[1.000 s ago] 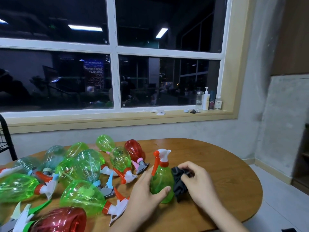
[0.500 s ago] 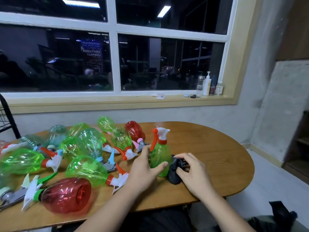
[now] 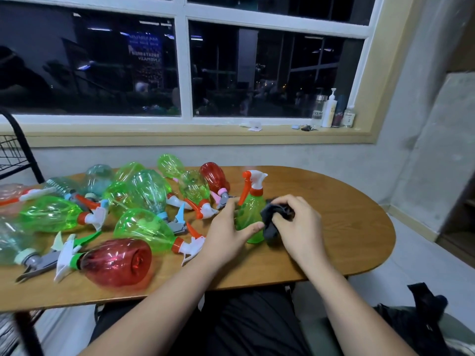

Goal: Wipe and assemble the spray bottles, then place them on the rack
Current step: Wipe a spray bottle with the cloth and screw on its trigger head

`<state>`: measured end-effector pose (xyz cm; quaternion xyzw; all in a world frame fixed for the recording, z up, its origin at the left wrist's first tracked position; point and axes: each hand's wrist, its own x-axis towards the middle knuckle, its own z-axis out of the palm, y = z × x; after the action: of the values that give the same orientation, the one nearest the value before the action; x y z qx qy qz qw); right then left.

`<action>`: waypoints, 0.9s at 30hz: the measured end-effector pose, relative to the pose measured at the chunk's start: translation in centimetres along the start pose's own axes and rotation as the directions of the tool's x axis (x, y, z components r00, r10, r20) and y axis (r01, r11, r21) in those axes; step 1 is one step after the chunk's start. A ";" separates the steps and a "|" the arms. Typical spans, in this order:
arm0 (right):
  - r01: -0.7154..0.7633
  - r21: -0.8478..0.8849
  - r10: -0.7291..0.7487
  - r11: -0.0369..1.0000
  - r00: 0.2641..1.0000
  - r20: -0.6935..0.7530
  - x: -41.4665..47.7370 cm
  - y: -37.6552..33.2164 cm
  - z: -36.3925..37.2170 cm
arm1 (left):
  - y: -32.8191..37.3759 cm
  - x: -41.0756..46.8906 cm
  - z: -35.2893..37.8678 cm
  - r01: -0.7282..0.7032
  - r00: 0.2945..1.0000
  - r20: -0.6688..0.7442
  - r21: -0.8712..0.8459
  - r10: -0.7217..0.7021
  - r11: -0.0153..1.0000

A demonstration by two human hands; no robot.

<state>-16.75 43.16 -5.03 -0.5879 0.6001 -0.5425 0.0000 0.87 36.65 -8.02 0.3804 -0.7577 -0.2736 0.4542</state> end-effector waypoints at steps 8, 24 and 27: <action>0.153 0.042 -0.148 0.987 0.984 -0.098 -1.5 -0.5 0.9 | 0.1 0.0 -0.2 -0.034 0.999 -0.010 0.040 0.034 0.999; 0.099 -0.038 -0.099 0.994 0.995 0.008 -1.4 -0.6 -0.5 | 0.3 -0.2 -0.1 0.022 0.999 -0.043 -0.004 -0.022 1.000; 0.175 -0.004 -0.175 0.985 0.981 -0.081 -0.7 -1.8 -0.8 | 0.9 -0.5 -0.2 -0.004 0.999 -0.037 -0.023 0.003 1.000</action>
<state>-15.79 44.70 -4.00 -0.6158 0.5449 -0.5646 -0.0712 0.91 37.54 -7.48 0.3789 -0.7466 -0.2743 0.4731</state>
